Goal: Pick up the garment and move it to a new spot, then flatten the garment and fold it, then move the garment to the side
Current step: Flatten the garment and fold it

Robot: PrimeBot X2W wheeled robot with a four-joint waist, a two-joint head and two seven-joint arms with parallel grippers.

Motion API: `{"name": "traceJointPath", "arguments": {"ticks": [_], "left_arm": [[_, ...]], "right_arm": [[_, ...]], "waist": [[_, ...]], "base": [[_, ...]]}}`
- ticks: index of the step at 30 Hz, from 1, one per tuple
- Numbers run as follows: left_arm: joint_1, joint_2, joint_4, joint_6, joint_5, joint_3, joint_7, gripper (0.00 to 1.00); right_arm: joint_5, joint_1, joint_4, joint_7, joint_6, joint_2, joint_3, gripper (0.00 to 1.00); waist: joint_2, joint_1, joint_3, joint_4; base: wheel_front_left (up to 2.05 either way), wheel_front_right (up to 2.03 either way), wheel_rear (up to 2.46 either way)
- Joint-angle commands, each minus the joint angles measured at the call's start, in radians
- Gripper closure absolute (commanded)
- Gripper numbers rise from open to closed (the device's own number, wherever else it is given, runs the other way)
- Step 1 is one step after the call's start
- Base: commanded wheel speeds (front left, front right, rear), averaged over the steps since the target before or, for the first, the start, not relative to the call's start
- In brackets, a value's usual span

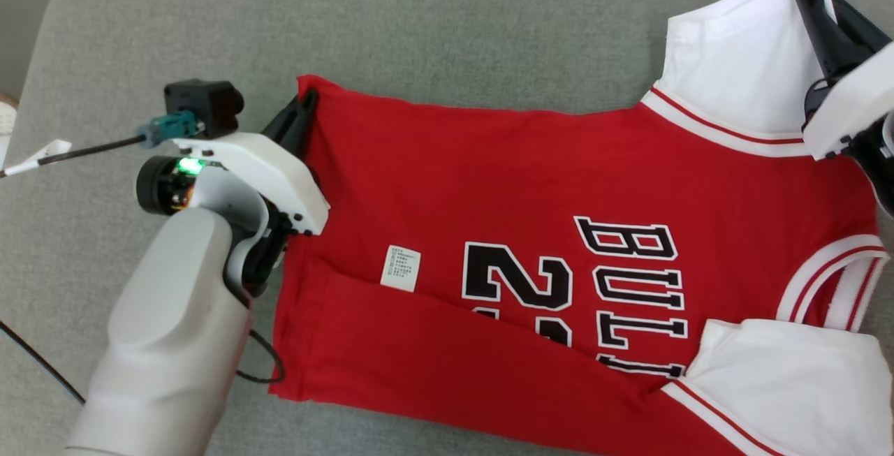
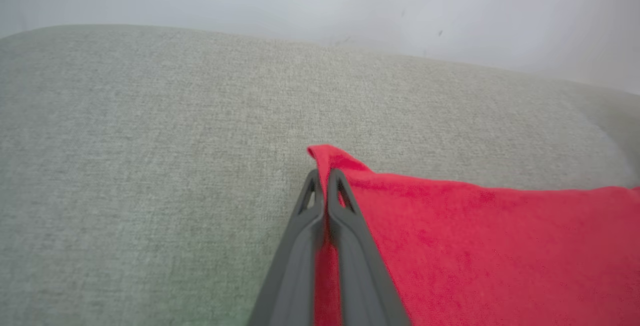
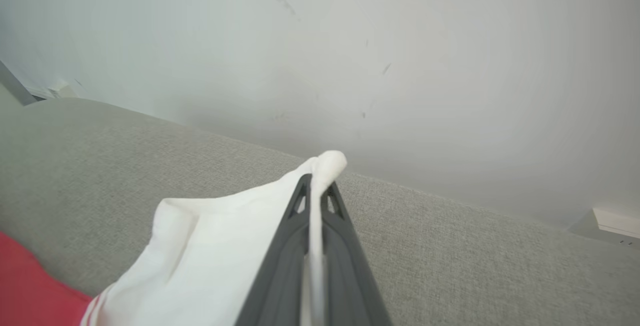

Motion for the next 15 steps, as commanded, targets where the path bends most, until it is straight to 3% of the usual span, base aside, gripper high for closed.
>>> {"name": "traceJointPath", "arguments": {"ticks": [1,11,15], "left_arm": [[0.022,0.014,-0.015,0.008,-0.001,0.004,-0.003,1.0],[0.222,0.087,-0.265,0.078,-0.024,0.056,-0.028,1.0],[0.359,0.11,-0.398,0.117,-0.054,0.086,-0.014,1.0]], "right_arm": [[0.017,0.033,-0.025,-0.034,-0.002,-0.016,-0.008,1.0],[0.033,0.304,-0.286,-0.191,-0.002,-0.076,-0.124,1.0],[0.003,0.476,-0.402,-0.202,-0.002,-0.052,-0.198,1.0]], "waist": [[0.0,-0.0002,-0.03,-0.016],[0.0,-0.0002,-0.131,-0.084],[0.0,-0.0002,-0.164,-0.11]], "base": [[0.0,0.0,0.0],[0.0,0.0,0.0],[0.0,0.0,0.0]]}}
